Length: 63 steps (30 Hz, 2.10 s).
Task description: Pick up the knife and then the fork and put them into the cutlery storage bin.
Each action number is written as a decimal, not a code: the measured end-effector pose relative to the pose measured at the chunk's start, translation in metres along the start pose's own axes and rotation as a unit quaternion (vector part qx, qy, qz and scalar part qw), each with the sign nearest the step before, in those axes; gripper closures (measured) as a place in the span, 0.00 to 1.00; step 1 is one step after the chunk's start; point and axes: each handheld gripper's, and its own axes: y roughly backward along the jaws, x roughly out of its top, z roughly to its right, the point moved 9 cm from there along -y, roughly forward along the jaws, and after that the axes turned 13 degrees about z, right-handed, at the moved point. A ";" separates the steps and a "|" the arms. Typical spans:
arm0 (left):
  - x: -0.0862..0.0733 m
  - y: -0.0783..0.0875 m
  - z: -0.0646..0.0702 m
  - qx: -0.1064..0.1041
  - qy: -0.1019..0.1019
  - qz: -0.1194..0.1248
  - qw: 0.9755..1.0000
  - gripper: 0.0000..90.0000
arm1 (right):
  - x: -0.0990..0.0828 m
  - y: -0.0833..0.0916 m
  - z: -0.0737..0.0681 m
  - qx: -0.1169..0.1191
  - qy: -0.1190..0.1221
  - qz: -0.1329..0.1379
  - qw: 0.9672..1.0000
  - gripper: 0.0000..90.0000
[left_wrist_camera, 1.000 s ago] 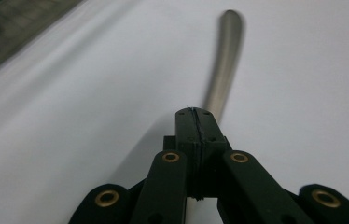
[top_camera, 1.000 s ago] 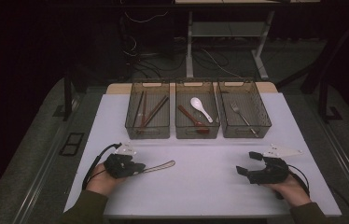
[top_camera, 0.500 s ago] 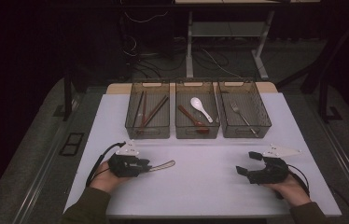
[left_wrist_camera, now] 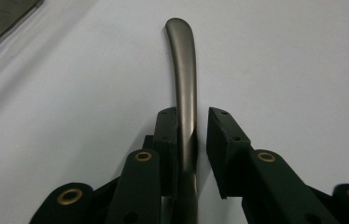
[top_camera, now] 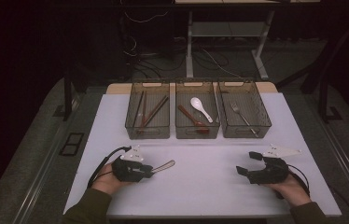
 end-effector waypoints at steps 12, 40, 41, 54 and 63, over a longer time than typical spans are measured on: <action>0.000 0.000 0.000 0.000 -0.018 0.000 1.000 0.88 | 0.000 0.000 -0.001 0.003 -0.002 -0.001 1.000 0.18; 0.063 -0.030 0.037 -0.087 -0.064 0.025 0.994 0.88 | 0.035 -0.024 -0.046 0.152 0.086 -0.069 0.982 0.16; 0.068 -0.033 0.041 -0.093 -0.070 0.025 0.993 0.88 | 0.036 -0.025 -0.049 0.161 0.090 -0.074 0.980 0.16; 0.119 -0.072 0.078 -0.155 -0.153 0.017 0.976 0.88 | 0.047 -0.040 -0.078 0.265 0.143 -0.163 0.940 0.27; 0.129 -0.082 0.089 -0.169 -0.168 0.017 0.971 0.88 | 0.036 -0.051 -0.096 0.325 0.142 -0.241 0.903 0.53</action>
